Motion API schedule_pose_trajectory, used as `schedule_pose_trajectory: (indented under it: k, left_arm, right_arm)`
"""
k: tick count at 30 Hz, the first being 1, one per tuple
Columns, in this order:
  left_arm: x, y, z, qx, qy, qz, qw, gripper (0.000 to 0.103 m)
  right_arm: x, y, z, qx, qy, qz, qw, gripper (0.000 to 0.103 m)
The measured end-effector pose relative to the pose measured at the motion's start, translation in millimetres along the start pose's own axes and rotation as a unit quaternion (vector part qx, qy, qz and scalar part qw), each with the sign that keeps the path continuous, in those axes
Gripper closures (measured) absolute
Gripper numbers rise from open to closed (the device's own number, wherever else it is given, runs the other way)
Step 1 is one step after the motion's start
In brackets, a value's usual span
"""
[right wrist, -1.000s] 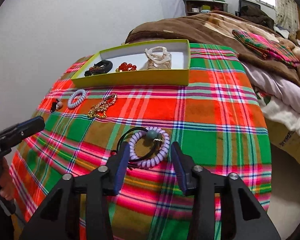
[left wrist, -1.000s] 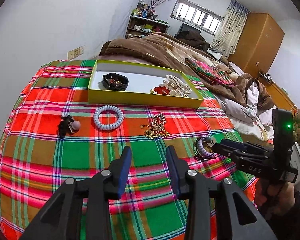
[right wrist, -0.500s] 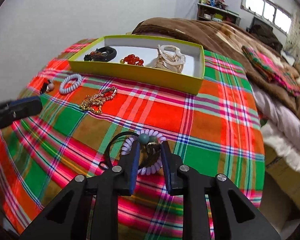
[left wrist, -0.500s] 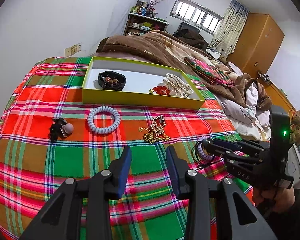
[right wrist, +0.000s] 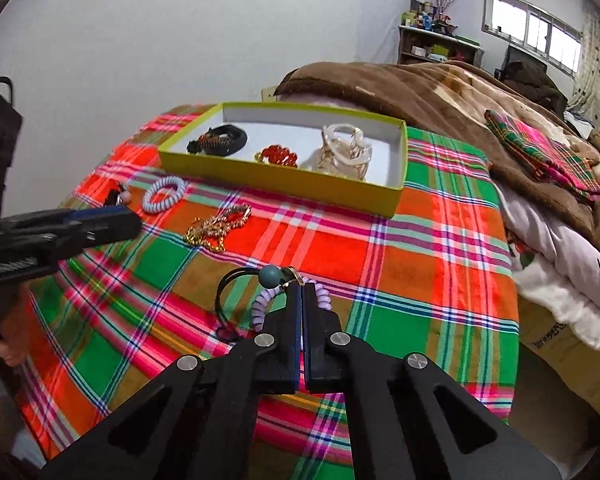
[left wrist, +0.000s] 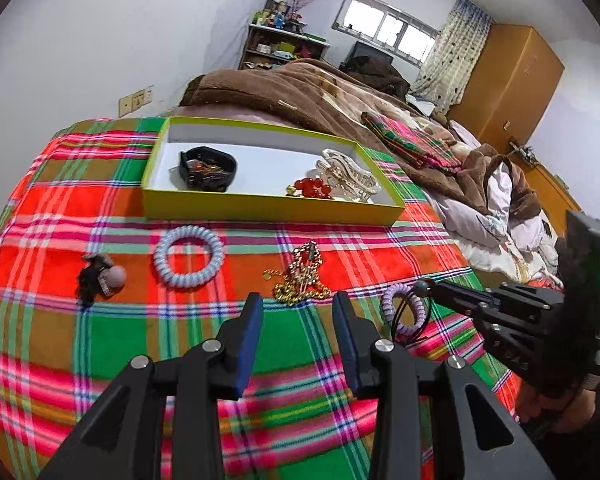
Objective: Organize jewelry
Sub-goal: 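Grasp the gold brooch with the left tool while the right tool holds the lavender coil, then carry the coil and brooch into the white box and open both tools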
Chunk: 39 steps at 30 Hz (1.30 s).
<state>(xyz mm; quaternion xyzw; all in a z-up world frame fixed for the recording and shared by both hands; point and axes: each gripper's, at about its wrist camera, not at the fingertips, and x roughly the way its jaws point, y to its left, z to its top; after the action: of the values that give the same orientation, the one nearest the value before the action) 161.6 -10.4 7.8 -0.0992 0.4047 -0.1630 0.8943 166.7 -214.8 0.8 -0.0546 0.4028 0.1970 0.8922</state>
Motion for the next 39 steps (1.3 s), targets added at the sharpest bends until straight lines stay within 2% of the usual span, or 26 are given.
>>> schedule_pose_trajectory:
  k: [10, 14, 16, 17, 25, 31, 37, 39]
  left_arm:
    - [54.0, -11.0, 8.1, 0.037, 0.039, 0.018, 0.9984, 0.066]
    - [61.1, -17.5, 6.4, 0.061, 0.037, 0.029, 0.9970, 0.067]
    - [61.5, -20.6, 6.0, 0.073, 0.038, 0.039, 0.9959, 0.090]
    - [61.1, -21.5, 4.9, 0.075, 0.038, 0.035, 0.9958, 0.090]
    - [40.7, -23.6, 4.1, 0.075, 0.010, 0.006, 0.9971, 0.091]
    - [10.6, -16.3, 10.0, 0.046, -0.015, -0.044, 0.9979, 0.091]
    - [-13.6, -9.6, 21.4, 0.033, -0.036, -0.047, 0.9977, 0.091]
    - [-17.8, -4.8, 25.6, 0.018, -0.038, -0.062, 0.9972, 0.091]
  right_arm:
    - [-10.8, -6.6, 0.0, 0.011, -0.012, 0.009, 1.000, 0.103]
    - [-13.3, -8.9, 0.9, 0.014, -0.018, 0.012, 1.000, 0.103]
    - [-14.5, -9.5, 1.3, 0.014, -0.020, 0.013, 1.000, 0.103]
    - [-15.1, -9.3, 1.2, 0.014, -0.020, 0.013, 1.000, 0.103]
    - [-18.7, -8.8, 2.3, 0.016, -0.024, 0.014, 0.999, 0.103]
    - [-28.6, -6.4, 9.0, 0.016, -0.036, 0.017, 0.999, 0.103]
    - [-35.4, -2.4, 18.7, 0.012, -0.048, 0.021, 0.999, 0.103]
    - [-36.4, -0.6, 22.7, 0.010, -0.051, 0.022, 0.998, 0.103]
